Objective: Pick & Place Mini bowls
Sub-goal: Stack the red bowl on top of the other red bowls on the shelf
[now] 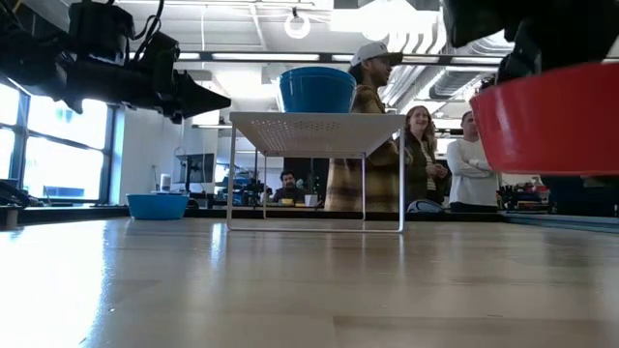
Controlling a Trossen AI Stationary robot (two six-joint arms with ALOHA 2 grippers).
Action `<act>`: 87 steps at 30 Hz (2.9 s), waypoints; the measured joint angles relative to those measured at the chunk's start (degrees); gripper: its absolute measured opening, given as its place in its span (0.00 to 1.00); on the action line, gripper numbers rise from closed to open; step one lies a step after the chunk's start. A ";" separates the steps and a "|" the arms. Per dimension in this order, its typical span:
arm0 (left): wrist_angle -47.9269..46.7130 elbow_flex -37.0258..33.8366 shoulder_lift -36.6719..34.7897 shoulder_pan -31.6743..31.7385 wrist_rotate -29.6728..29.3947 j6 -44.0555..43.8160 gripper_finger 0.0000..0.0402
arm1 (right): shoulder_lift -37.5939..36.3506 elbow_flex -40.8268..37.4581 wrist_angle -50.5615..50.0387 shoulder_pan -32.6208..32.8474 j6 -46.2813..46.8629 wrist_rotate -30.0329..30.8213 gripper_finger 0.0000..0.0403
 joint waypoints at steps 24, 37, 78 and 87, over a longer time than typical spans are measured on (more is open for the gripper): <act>0.00 0.04 0.00 0.00 -1.68 1.02 0.00 | -21.85 -33.51 17.10 -72.66 -19.45 -3.68 0.00; -0.72 0.05 0.02 0.00 -1.84 1.09 0.00 | -20.06 -27.50 13.15 -73.37 -29.41 -1.85 0.22; -3.67 0.04 0.02 0.04 -3.10 1.55 0.00 | -4.76 -21.84 14.38 -43.67 -54.50 9.55 0.28; -3.80 0.04 0.02 0.04 -3.13 1.55 0.00 | -9.02 -21.84 11.59 -42.36 -53.20 10.66 0.04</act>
